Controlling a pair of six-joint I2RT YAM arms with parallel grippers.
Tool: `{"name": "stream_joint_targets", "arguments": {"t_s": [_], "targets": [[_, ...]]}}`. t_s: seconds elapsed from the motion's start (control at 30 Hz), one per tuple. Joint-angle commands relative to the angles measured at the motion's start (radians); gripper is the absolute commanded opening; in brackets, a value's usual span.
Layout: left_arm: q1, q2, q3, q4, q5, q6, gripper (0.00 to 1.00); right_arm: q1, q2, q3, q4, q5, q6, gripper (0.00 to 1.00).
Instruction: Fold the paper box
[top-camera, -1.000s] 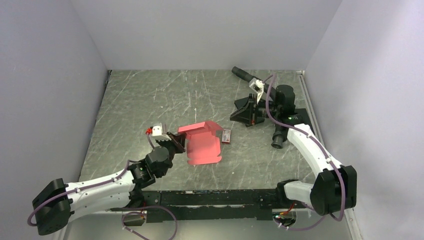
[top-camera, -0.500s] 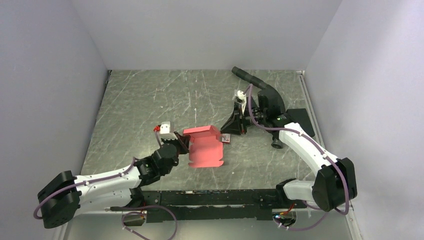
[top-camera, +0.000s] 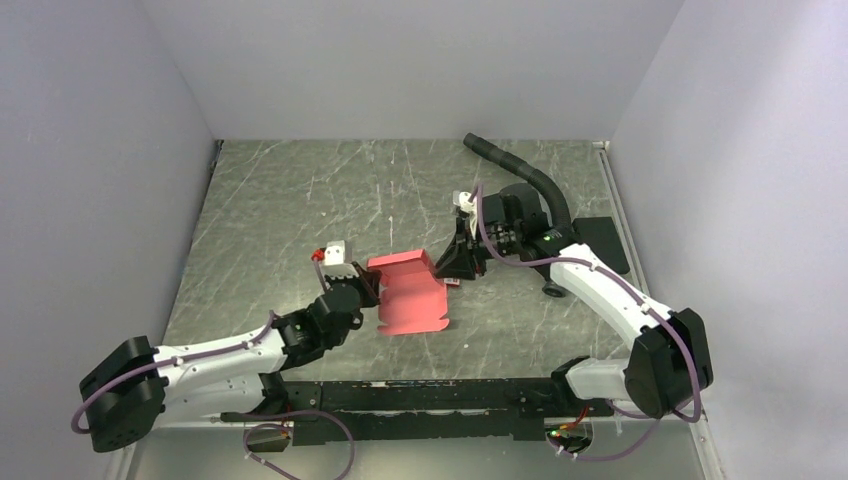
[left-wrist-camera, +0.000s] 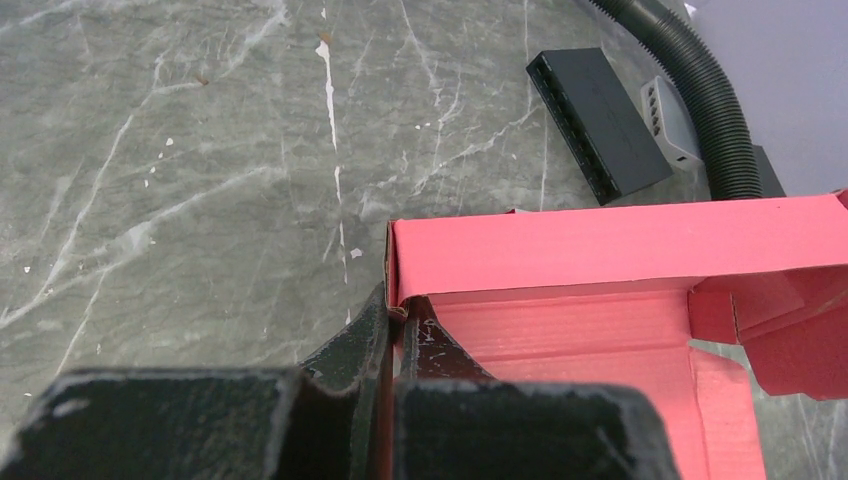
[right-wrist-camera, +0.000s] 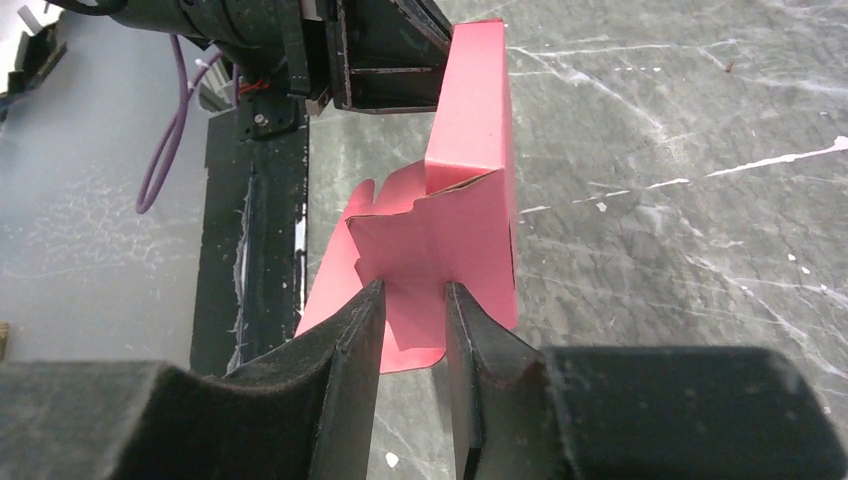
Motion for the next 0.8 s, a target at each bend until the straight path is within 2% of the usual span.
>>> {"name": "stream_joint_targets", "arguments": {"t_s": [0.0,0.3,0.77], "targets": [[0.001,0.028,0.059,0.039,0.019,0.026,0.00,0.016,0.005,0.045,0.009,0.047,-0.041,0.33],[0.001,0.086,0.086,0.075,0.060,0.058,0.00,0.047,0.006,0.053,-0.019,0.120,-0.107,0.34],[0.002,0.137,0.106,0.108,0.113,0.069,0.00,0.094,-0.023,0.013,0.053,0.414,-0.144,0.39]]}}
